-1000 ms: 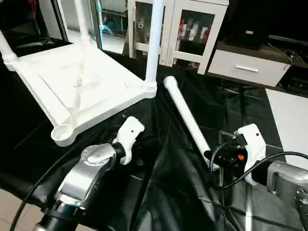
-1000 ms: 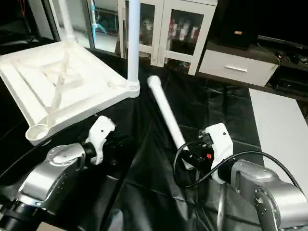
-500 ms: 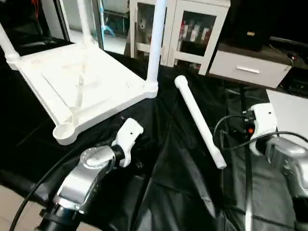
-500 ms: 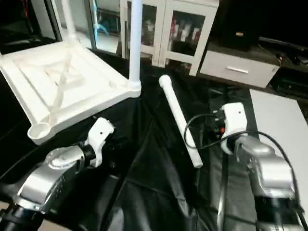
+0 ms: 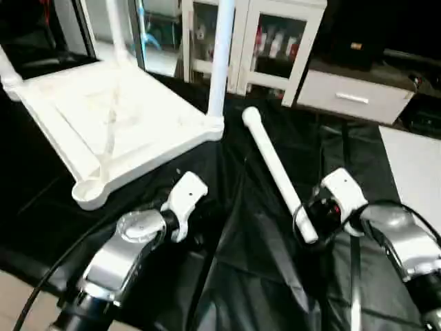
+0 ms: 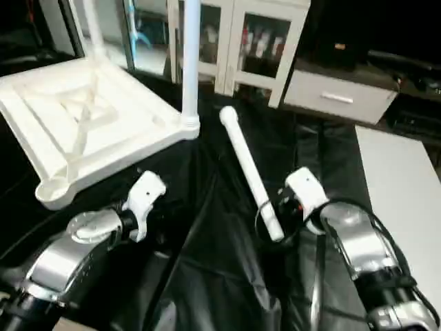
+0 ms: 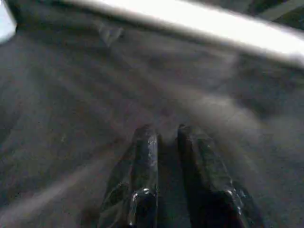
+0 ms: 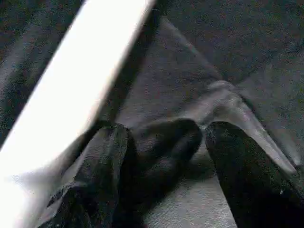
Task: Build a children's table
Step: Pick table leg
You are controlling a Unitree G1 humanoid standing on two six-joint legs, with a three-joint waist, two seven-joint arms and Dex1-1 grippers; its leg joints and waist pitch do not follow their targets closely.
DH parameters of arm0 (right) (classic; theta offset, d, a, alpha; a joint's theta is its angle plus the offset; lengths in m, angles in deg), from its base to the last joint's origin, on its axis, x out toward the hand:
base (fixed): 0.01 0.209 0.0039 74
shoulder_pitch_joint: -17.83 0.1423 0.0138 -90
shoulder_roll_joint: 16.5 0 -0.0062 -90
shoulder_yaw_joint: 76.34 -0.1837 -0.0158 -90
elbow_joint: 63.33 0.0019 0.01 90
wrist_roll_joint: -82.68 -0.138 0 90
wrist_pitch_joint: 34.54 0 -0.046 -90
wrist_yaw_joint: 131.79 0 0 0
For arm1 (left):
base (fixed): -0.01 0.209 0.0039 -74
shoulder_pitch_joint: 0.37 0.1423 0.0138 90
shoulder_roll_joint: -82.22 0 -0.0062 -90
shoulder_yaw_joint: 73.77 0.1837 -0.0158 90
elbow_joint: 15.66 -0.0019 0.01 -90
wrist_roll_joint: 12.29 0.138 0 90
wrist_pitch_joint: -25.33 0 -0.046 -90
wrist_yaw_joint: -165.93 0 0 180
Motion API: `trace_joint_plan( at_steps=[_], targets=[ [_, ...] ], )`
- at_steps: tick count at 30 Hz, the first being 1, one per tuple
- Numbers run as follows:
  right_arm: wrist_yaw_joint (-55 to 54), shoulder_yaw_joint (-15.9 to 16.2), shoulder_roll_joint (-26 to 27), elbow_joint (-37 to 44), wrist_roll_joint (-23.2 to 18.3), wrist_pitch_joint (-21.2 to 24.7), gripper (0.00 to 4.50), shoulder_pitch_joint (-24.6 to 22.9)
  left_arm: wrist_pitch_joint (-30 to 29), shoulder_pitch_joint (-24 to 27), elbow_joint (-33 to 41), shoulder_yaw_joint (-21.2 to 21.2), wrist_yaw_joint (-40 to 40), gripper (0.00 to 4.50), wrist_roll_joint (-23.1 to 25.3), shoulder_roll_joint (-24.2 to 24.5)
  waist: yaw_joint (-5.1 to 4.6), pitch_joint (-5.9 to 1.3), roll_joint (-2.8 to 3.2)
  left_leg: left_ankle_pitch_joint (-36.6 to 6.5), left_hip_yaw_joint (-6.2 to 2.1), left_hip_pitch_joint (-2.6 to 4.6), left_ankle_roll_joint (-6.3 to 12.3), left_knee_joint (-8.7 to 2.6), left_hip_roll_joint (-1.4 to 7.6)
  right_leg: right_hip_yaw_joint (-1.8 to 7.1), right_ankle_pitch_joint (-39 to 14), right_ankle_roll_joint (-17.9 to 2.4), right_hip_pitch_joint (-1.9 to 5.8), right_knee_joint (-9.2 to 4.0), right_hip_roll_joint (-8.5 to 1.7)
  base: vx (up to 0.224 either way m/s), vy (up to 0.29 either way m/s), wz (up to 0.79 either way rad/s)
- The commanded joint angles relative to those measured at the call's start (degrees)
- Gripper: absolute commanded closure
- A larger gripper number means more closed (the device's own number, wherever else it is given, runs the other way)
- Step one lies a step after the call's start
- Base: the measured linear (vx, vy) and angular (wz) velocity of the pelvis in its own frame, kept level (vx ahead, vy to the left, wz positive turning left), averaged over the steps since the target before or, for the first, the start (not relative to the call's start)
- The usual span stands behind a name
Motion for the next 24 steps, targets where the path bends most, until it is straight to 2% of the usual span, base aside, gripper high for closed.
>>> trace_joint_plan(
  at_steps=[1,3,4,5,6,7,8,9,10,11,12,13,14,15,16,17,19,20,21,24],
  targets=[
    [2.16,0.73,-0.47,4.35,-1.86,1.31,1.58,-0.80,0.36,-1.78,-3.23,0.94,-1.30,3.58,1.51,-0.98,0.18,-3.18,0.37,-10.32,0.03,0.03,1.52,-3.54,0.96,2.68,-12.21,-7.46,2.63,-4.55,-3.85,0.000,0.000,0.00],
    [3.49,1.10,-0.56,6.91,-2.61,1.85,1.58,-1.71,0.81,-2.90,-5.48,0.73,-2.52,3.58,1.99,-1.77,0.14,-3.31,-0.09,-10.34,-0.01,0.04,1.31,-3.48,1.08,2.62,-11.50,-7.86,2.57,-4.53,-3.89,0.000,0.000,0.00],
    [5.33,1.60,-0.80,10.77,-4.11,2.94,1.58,-2.96,2.00,-4.63,-8.62,0.55,-4.50,3.58,3.09,-2.56,0.19,-3.18,0.62,-10.58,0.01,0.04,1.20,-3.48,1.00,2.68,-11.31,-8.09,2.48,-4.71,-3.77,0.000,0.000,0.00],
    [5.33,1.60,-0.80,10.77,-4.11,2.94,1.58,-2.96,2.00,-4.63,-8.62,0.55,-4.50,3.58,3.09,-2.56,0.27,-3.38,0.28,-10.92,-0.07,0.22,1.41,-3.41,1.12,2.72,-10.53,-8.05,2.58,-4.61,-3.89,0.000,0.000,0.00],
    [6.38,1.81,-0.94,12.96,-5.01,3.61,1.58,-3.65,2.80,-5.59,-10.29,0.51,-5.55,3.58,3.78,-2.87,0.24,-3.42,0.25,-10.79,-0.15,0.06,1.46,-3.47,1.12,2.64,-10.25,-8.27,2.68,-4.46,-3.94,0.000,0.000,0.00],
    [7.30,1.72,-0.84,15.71,-6.05,4.92,1.58,-4.20,4.09,-7.22,-12.76,0.25,-6.37,3.58,4.34,-3.31,0.27,-3.38,0.31,-10.82,-0.07,0.09,1.55,-3.43,1.08,2.66,-10.14,-8.07,2.60,-4.65,-3.77,0.000,0.000,0.00],
    [7.48,1.58,-0.69,16.76,-6.34,5.60,1.58,-4.31,4.69,-8.00,-13.93,0.01,-6.57,3.58,4.43,-3.56,0.32,-3.46,0.67,-10.53,-0.18,0.11,1.63,-3.44,1.08,2.70,-9.53,-8.24,2.65,-4.48,-3.84,0.000,0.000,0.00],
    [7.63,1.72,-0.59,17.54,-6.38,5.80,1.58,-4.37,5.49,-8.80,-15.10,-0.02,-6.67,3.58,4.69,-3.72,0.34,-3.44,0.83,-10.42,-0.20,0.11,1.60,-3.43,1.02,2.70,-9.30,-8.26,2.64,-4.57,-3.80,0.000,0.000,0.00],
    [7.76,2.07,-0.49,18.15,-6.31,6.02,1.58,-4.40,6.22,-9.59,-16.39,0.00,-6.69,3.58,4.95,-3.89,0.33,-3.54,0.54,-10.21,-0.22,0.12,1.46,-3.43,1.09,2.68,-8.67,-8.49,2.68,-4.47,-3.87,0.000,0.000,0.00],
    [7.96,2.77,-0.32,18.71,-6.28,6.55,1.58,-4.43,6.58,-10.45,-18.12,0.11,-6.80,3.58,5.28,-4.09,0.37,-3.54,0.56,-9.86,-0.25,0.08,1.29,-3.42,1.12,2.67,-8.05,-8.91,2.70,-4.34,-3.93,0.000,0.000,0.00],
    [7.97,2.80,-0.31,18.73,-6.28,6.57,1.58,-4.43,6.59,-10.49,-18.18,0.11,-6.81,3.58,5.30,-4.10,0.35,-3.53,0.79,-9.90,-0.26,0.10,1.15,-3.43,1.16,2.70,-7.77,-9.17,2.68,-4.27,-3.95,0.000,0.000,0.00],
    [7.87,3.49,-0.02,19.21,-5.99,6.97,1.58,-4.56,7.45,-11.33,-20.21,0.61,-6.96,3.58,6.06,-4.21,0.30,-3.58,0.61,-9.86,-0.24,0.12,1.07,-3.38,1.17,2.69,-7.24,-9.53,2.70,-4.25,-3.97,0.000,0.000,0.00],
    [7.09,5.15,1.38,19.84,-5.53,8.45,1.58,-4.85,9.41,-13.39,-25.53,1.16,-7.65,3.58,7.20,-4.78,0.33,-3.57,0.71,-9.94,-0.23,0.13,1.00,-3.39,1.12,2.69,-7.26,-9.61,2.69,-4.24,-3.98,0.000,0.000,0.00],
    [7.09,5.15,1.38,19.84,-5.53,8.45,1.58,-4.85,9.41,-13.39,-25.53,1.16,-7.65,3.58,7.20,-4.78,0.24,-3.45,0.64,-9.76,-0.13,0.02,1.33,-3.33,0.77,2.70,-7.72,-9.12,2.62,-4.60,-3.68,0.000,0.000,0.00],
    [6.88,5.50,1.71,20.00,-5.45,8.85,1.58,-4.93,9.93,-13.87,-26.80,1.26,-7.83,3.58,7.42,-4.94,0.38,-3.72,0.67,-9.70,-0.29,0.15,1.03,-3.32,0.97,2.73,-7.29,-9.01,2.82,-4.29,-4.03,0.000,0.000,0.00],
    [6.38,5.91,2.12,20.08,-5.10,9.09,1.58,-4.99,11.05,-14.98,-29.24,1.73,-8.07,3.58,8.02,-5.32,0.28,-3.64,0.46,-9.46,-0.38,-0.03,0.88,-3.44,1.10,2.72,-6.89,-9.24,2.94,-4.24,-4.16,0.000,0.000,0.00],
    [5.53,6.32,2.89,20.32,-4.79,9.91,1.58,-5.08,13.03,-17.25,-34.07,2.65,-8.44,3.58,9.17,-6.18,0.45,-3.62,0.50,-9.99,-0.33,0.26,0.77,-3.46,1.10,2.76,-7.89,-9.15,2.66,-4.43,-4.15,0.000,0.000,0.00],
    [5.03,6.15,3.14,20.42,-4.74,10.32,1.58,-5.08,13.60,-18.06,-35.66,3.18,-8.71,3.58,9.84,-6.36,0.55,-3.50,0.51,-10.36,-0.29,0.27,0.67,-3.47,1.04,2.79,-8.45,-8.91,2.64,-4.55,-4.11,0.000,0.000,0.00],
    [4.18,5.04,3.42,20.50,-4.94,10.76,1.58,-4.96,14.58,-18.95,-37.22,3.44,-9.04,3.58,10.34,-6.62,0.70,-3.47,0.77,-10.87,-0.40,0.33,0.32,-3.56,1.14,2.82,-9.05,-8.71,2.64,-4.57,-4.25,0.000,0.000,0.00],
    [2.40,0.84,4.01,20.69,-6.62,12.11,1.58,-4.09,16.28,-20.15,-38.40,1.81,-9.03,3.58,8.91,-7.99,0.83,-3.58,0.70,-11.17,-0.45,0.33,-0.27,-3.53,1.22,2.87,-8.52,-9.23,2.78,-4.44,-4.39,0.000,0.000,0.00]
  ],
)
